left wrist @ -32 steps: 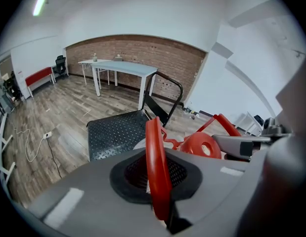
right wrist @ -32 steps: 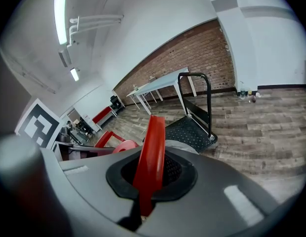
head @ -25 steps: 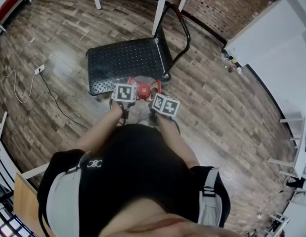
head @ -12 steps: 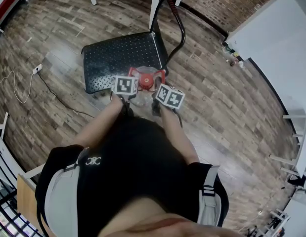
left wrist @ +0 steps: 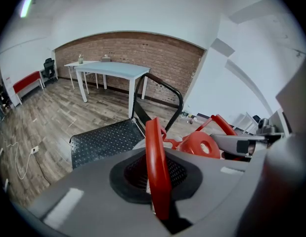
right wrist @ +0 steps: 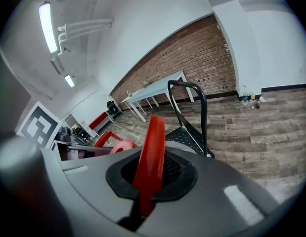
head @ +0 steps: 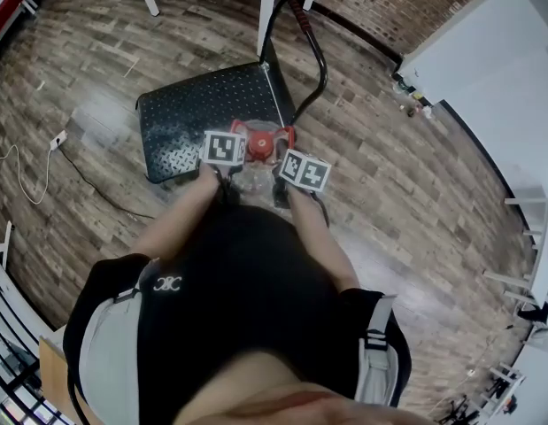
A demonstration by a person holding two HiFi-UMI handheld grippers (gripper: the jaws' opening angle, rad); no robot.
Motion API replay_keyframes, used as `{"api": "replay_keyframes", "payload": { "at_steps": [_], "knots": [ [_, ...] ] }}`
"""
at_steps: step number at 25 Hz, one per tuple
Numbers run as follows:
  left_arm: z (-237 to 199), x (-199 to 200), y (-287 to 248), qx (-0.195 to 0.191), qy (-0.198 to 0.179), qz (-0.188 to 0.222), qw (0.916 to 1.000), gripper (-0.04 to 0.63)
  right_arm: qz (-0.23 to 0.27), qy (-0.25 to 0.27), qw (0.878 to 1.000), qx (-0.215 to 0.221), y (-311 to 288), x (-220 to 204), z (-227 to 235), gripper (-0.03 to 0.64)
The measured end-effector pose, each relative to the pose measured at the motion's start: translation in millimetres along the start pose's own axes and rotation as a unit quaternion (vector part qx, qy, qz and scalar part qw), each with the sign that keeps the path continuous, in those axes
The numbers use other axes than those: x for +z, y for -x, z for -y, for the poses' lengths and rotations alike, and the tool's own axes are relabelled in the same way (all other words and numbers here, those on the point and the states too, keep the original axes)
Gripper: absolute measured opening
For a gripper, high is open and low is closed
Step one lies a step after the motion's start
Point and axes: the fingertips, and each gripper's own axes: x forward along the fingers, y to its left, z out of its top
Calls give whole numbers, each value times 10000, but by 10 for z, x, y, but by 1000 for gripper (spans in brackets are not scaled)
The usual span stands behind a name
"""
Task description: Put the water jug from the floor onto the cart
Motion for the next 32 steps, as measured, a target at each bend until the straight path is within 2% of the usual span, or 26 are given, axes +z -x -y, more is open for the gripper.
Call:
{"api": "replay_keyframes", "payload": {
  "at_steps": [4,8,12,16,21,26,32],
  "knots": [
    [-72,215,-258,-98,15,-169,9998,17,-201,96,9996,-151,-245,112,73,15],
    [-221,537,-419,-109,-74,11,9999,17,-372,120,9988,-281,-512,260,105,15],
    [-453,629,-629,-204,101,-323,9992,16,-454,144,9983,-338,-819,480,34,15],
    [-624,1060,-700,-275,-193,116,9994,17,-496,117,9978,-416,-1088,641,-20,15],
    [-850,1259,-870,-346,-386,24,9987,25,-565,239,9962,-614,-1410,831,-77,15],
    [-994,1363,-1053,-467,-197,-50,9987,25,-742,307,9930,-865,-1662,918,-58,15],
    [-1209,1419,-1288,-377,171,-174,9990,25,-1245,571,9857,-980,-1991,966,20,14]
  ]
}}
